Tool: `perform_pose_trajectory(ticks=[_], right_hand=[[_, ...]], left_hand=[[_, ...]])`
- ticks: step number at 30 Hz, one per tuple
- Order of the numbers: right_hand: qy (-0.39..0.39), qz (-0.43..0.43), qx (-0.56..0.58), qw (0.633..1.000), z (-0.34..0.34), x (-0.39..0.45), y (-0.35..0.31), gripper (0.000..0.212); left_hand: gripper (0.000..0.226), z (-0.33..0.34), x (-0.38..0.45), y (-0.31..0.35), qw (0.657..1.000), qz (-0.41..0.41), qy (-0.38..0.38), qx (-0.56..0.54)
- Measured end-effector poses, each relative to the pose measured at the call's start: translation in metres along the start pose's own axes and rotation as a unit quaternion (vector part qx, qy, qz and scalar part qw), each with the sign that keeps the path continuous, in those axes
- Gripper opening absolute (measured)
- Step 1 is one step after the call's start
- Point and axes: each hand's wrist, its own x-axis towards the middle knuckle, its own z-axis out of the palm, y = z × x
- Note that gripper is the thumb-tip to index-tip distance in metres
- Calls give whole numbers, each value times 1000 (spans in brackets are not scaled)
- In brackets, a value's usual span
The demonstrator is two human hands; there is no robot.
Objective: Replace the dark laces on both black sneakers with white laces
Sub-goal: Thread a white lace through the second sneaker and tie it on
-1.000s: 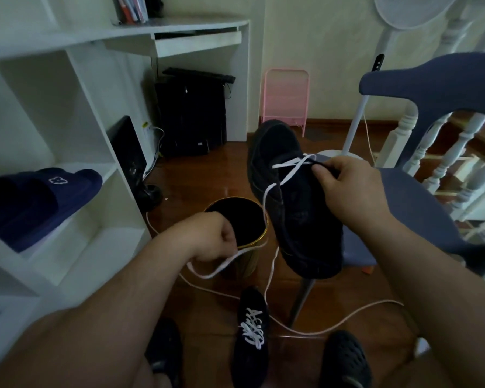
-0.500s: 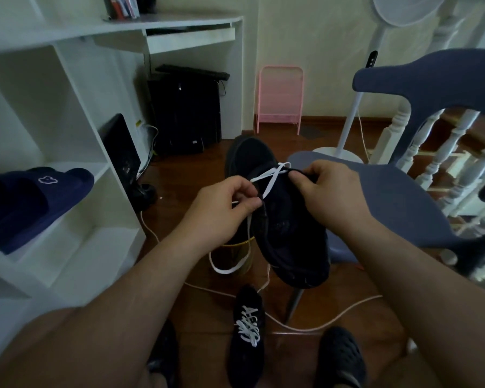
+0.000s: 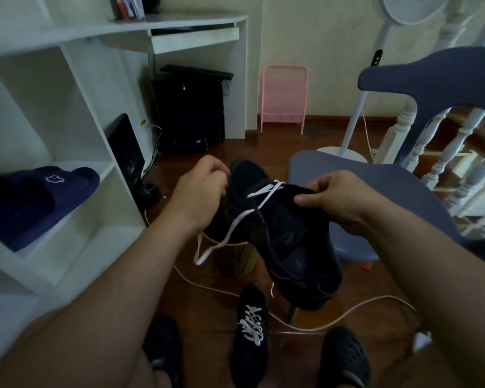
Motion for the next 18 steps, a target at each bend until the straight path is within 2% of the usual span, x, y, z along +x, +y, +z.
perform_pose_trajectory(ticks=[2, 5, 11, 15, 18], right_hand=[[-59, 21, 46, 997, -2, -1, 2, 6], [-119, 35, 136, 983, -1, -2, 6, 20], [-142, 63, 274, 949, 3, -4, 2, 27], [-177, 63, 290, 938, 7, -8, -1, 38], [-175, 53, 270, 945, 10, -9, -2, 35]], left_hand=[[30, 0, 0, 3, 999, -4, 3, -53], [41, 4, -5, 4, 997, 56, 17, -46], [62, 18, -14, 11, 986, 167, 19, -6], [59, 24, -15, 15, 977, 211, 11, 26], [58, 28, -16, 18, 972, 227, 20, 50]])
